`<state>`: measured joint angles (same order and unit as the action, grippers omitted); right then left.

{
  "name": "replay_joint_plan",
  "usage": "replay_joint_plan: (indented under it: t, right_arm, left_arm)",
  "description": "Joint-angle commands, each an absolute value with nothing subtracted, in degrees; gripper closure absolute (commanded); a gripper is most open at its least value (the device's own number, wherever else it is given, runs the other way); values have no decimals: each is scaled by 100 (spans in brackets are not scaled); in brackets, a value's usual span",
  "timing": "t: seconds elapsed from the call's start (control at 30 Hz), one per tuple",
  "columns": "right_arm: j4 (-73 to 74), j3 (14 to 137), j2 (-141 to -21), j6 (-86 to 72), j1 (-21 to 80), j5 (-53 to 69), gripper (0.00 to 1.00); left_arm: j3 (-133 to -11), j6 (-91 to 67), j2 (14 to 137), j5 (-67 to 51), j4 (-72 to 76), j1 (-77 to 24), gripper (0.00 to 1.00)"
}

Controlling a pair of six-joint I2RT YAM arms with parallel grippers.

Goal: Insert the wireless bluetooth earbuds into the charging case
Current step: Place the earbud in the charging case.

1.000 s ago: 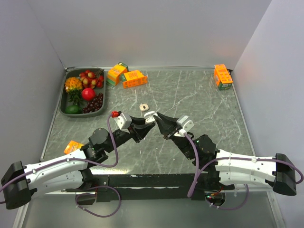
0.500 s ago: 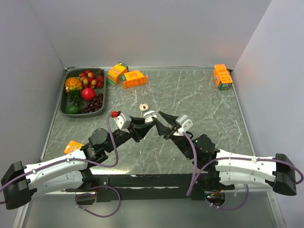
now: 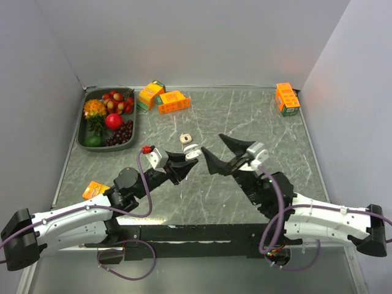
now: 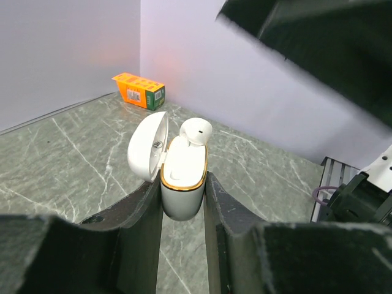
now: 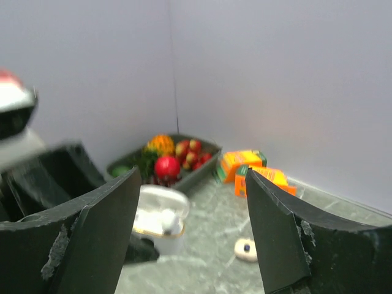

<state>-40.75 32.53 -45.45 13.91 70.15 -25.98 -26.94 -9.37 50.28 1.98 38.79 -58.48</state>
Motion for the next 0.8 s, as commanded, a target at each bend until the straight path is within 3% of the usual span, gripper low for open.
replay_joint_plan:
  t: [0.0, 0.13, 0.23, 0.37, 0.47, 0.53, 0.77]
  right_arm:
    - [-3824, 3761, -4158, 1090, 7014, -3119, 23]
    - [-2361, 4287, -4227, 730, 6979, -3778, 24]
    - [-1444, 4631, -4429, 370, 6934, -3605, 32]
    - [-853, 4676, -4535, 132, 6917, -3253, 54]
    - [-485, 4816, -4684, 114, 6900, -3164, 63]
    - [-308, 4992, -4772, 88, 6908, -3129, 64]
    - [-44, 5124, -4878, 35, 6908, -2997, 55]
  left_arm:
    - [-2602, -791, 4852, 316, 4280, -5862, 99]
    - [-2470, -747, 4781, 343, 4403, -5862, 99]
    - [-2435, -747, 4746, 369, 4412, -5862, 99]
    - [-2435, -747, 4711, 413, 4395, -5871, 99]
    - [-2461, -730, 4702, 431, 4368, -5862, 99]
    - [-2461, -729, 4693, 448, 4359, -5862, 99]
    - [-2452, -712, 4658, 483, 4359, -5871, 99]
